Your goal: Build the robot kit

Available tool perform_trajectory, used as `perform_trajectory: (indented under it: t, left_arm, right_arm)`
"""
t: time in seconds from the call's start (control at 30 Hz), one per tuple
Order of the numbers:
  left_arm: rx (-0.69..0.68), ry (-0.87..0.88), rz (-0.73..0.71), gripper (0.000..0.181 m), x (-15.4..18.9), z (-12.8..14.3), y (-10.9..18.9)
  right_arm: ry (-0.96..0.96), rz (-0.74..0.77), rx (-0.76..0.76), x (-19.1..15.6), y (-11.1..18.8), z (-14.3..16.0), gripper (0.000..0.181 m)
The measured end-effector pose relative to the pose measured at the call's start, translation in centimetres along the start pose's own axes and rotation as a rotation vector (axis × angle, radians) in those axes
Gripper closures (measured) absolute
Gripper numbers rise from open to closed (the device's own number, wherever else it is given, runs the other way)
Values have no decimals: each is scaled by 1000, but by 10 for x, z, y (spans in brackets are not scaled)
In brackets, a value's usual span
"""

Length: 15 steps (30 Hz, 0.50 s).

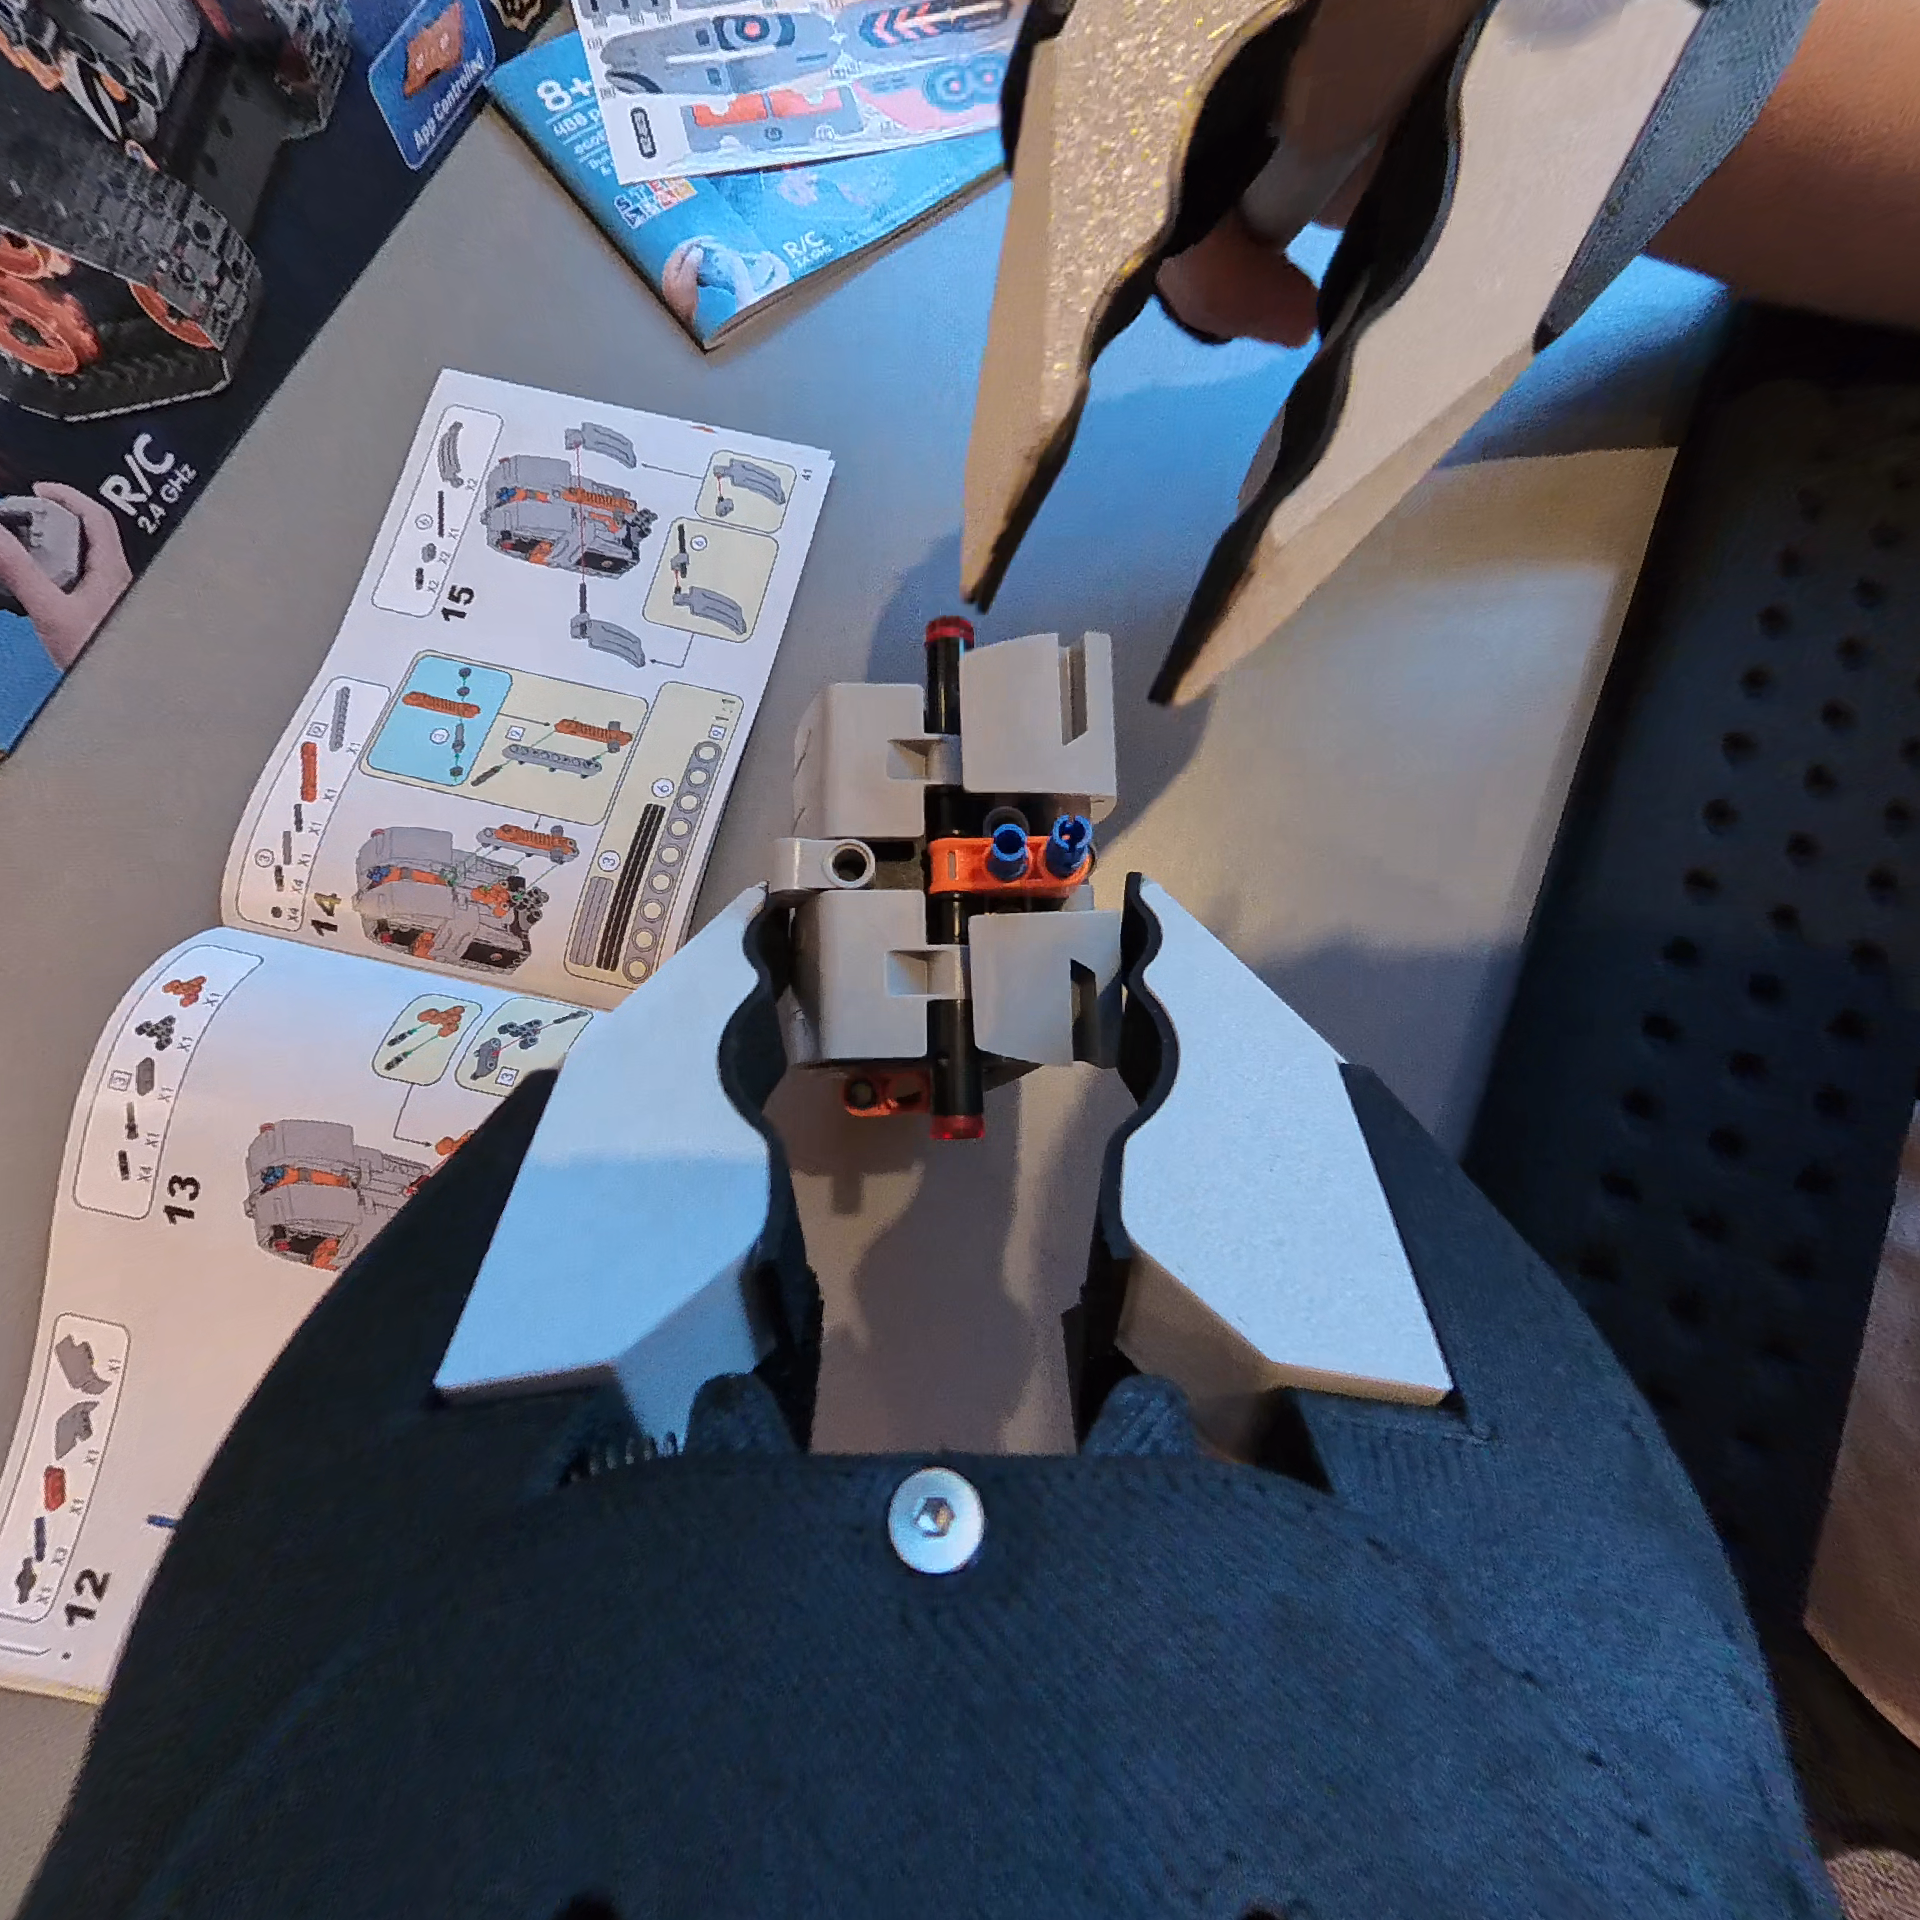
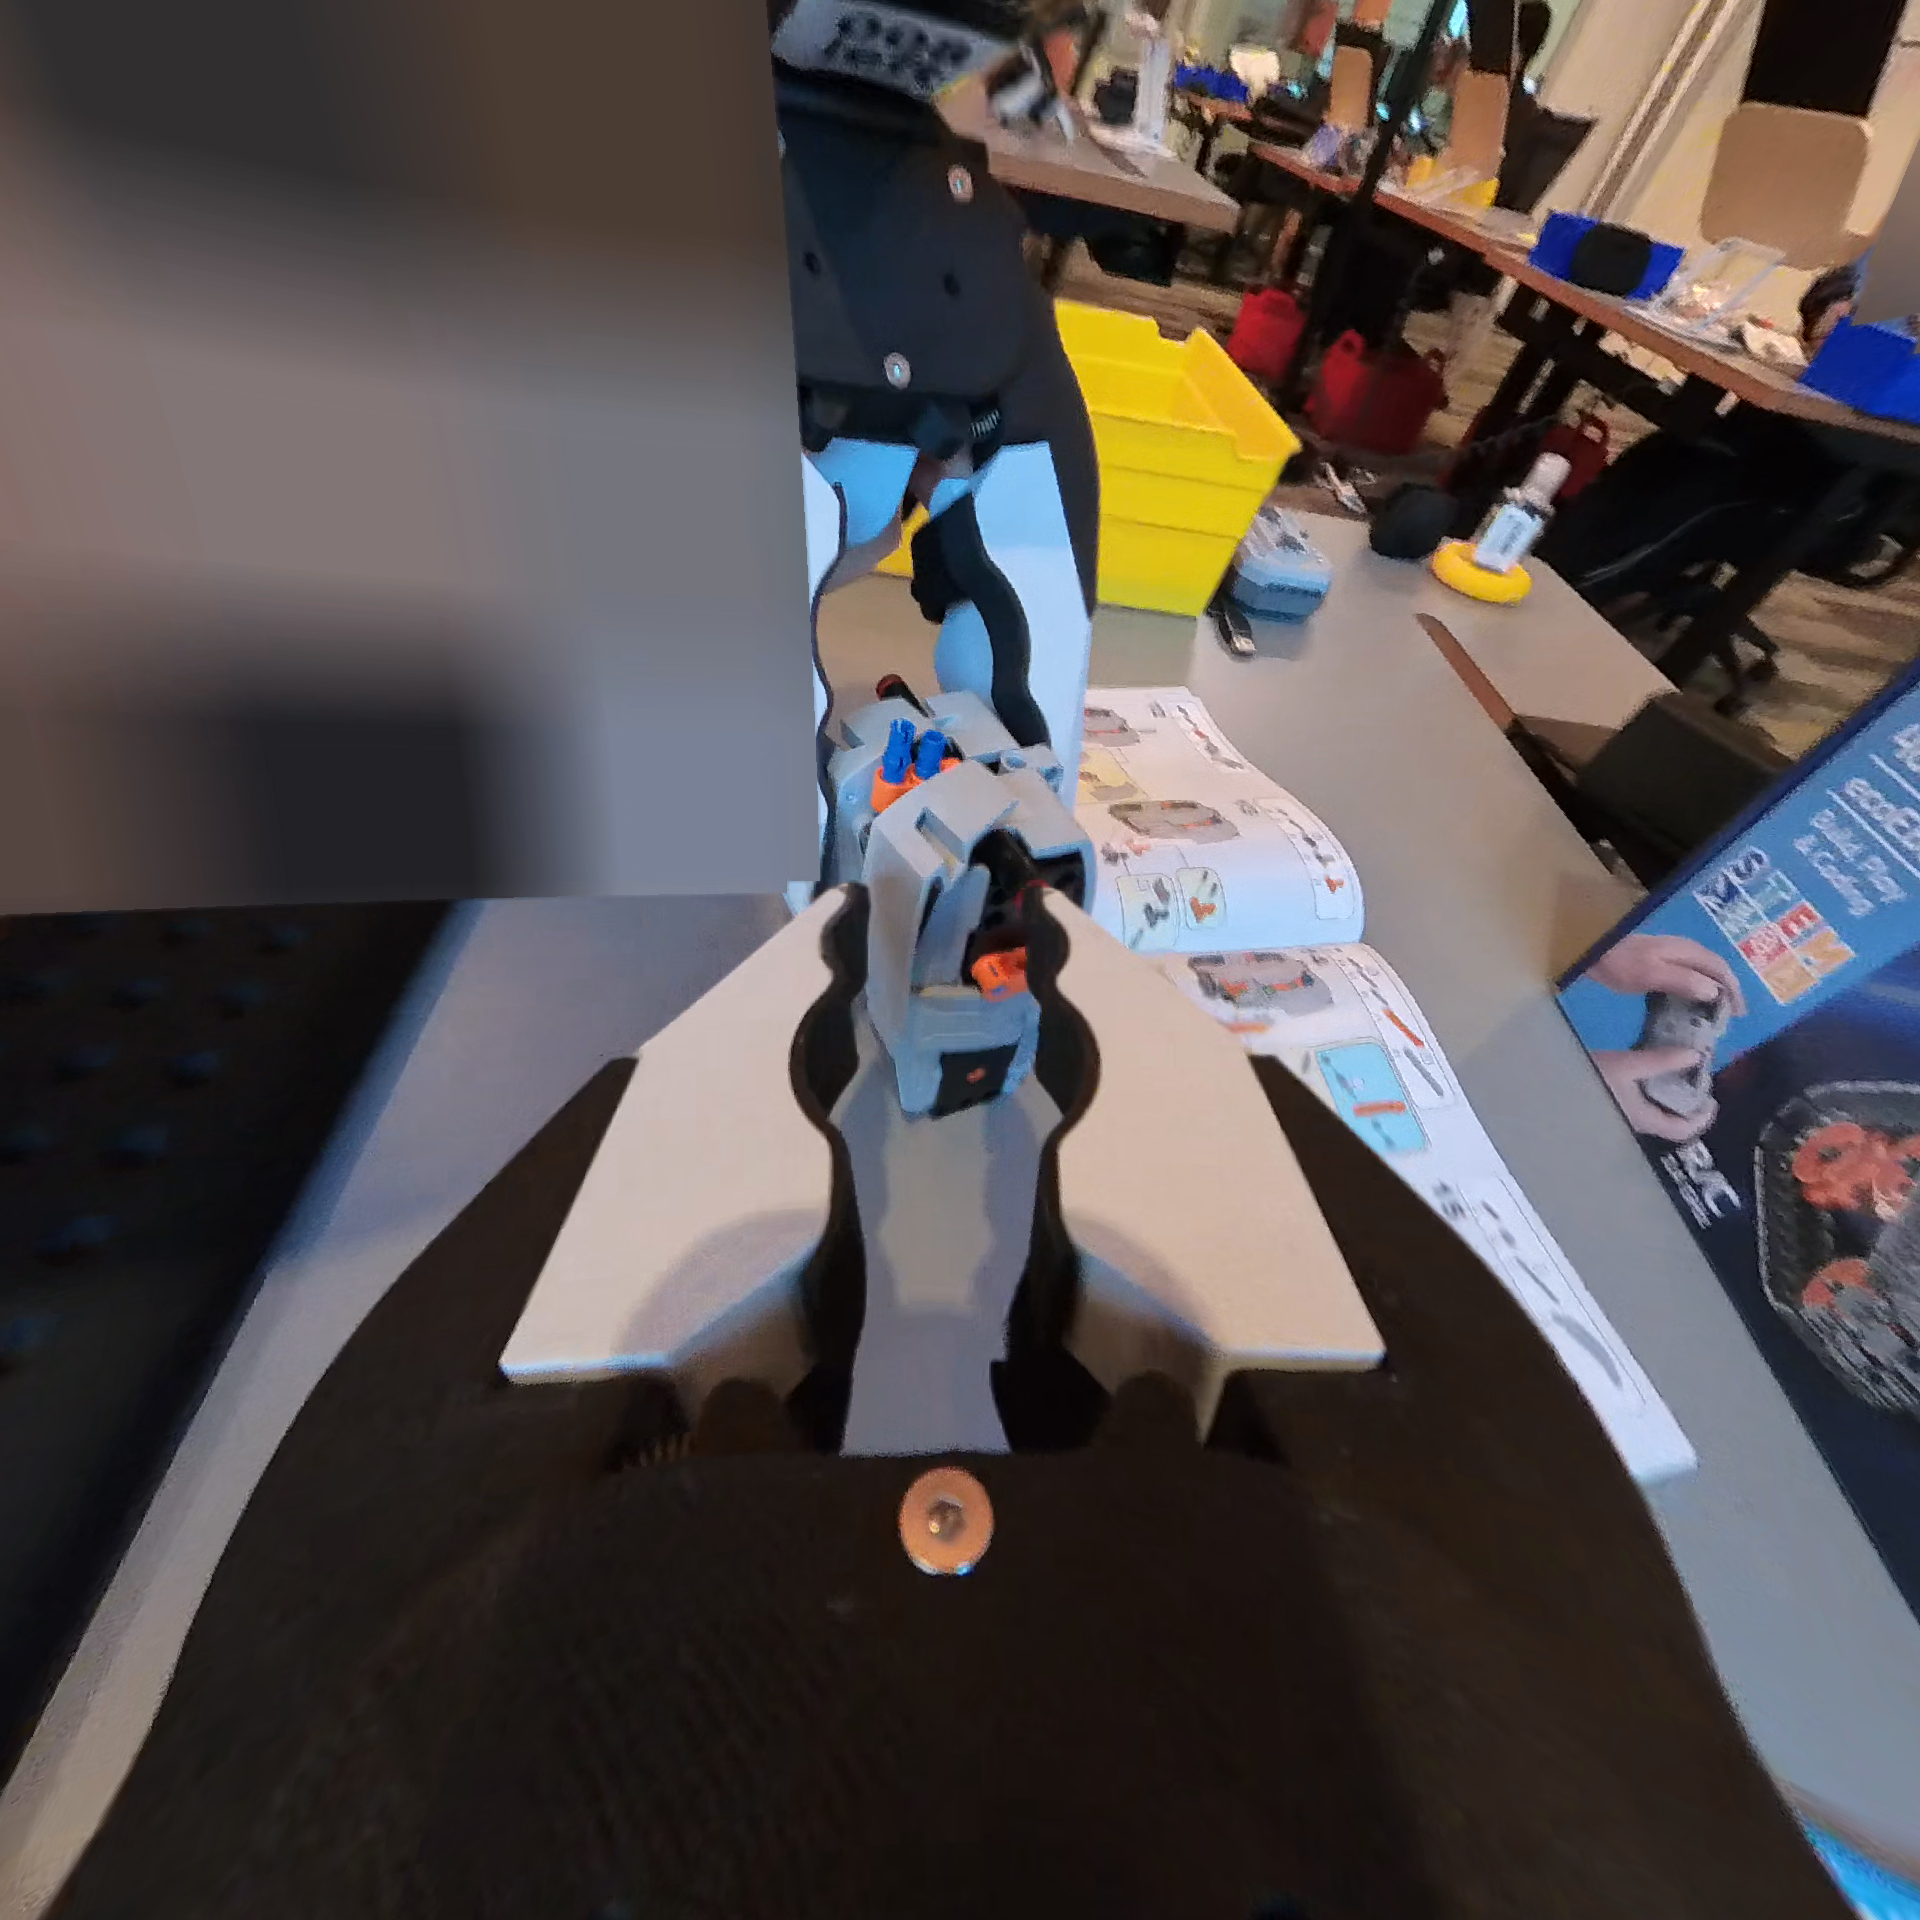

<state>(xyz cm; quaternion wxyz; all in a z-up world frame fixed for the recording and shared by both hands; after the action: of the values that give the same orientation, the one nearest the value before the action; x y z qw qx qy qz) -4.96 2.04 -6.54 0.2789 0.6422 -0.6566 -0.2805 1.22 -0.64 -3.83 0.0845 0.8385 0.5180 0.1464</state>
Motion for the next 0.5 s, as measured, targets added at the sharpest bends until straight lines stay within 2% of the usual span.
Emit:
perform_trajectory:
  t: [0.07,0.13,0.5]
  left_arm:
    - [0,-9,8,119,0,0,0]
    - [-2,-7,24,119,-1,0,0]
    - [9,-54,82,119,-2,1,1]
  right_arm:
    - [22,27,-24,-4,7,1,157]
    - [12,-16,-25,-12,9,3,167]
    - [-218,-168,70,-4,-7,9,173]
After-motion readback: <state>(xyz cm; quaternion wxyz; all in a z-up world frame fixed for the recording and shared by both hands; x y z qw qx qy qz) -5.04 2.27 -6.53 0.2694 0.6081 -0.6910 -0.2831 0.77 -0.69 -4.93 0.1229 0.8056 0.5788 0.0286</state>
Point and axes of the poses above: each gripper's, where its closed fingertips meet, y back along the fingers, z out of its underside, x = y × z across the jaws, the point moved 3 cm from there along y, back along the fingers, and after that the axes turned 2 degrees about -z, right-handed, at the moved point
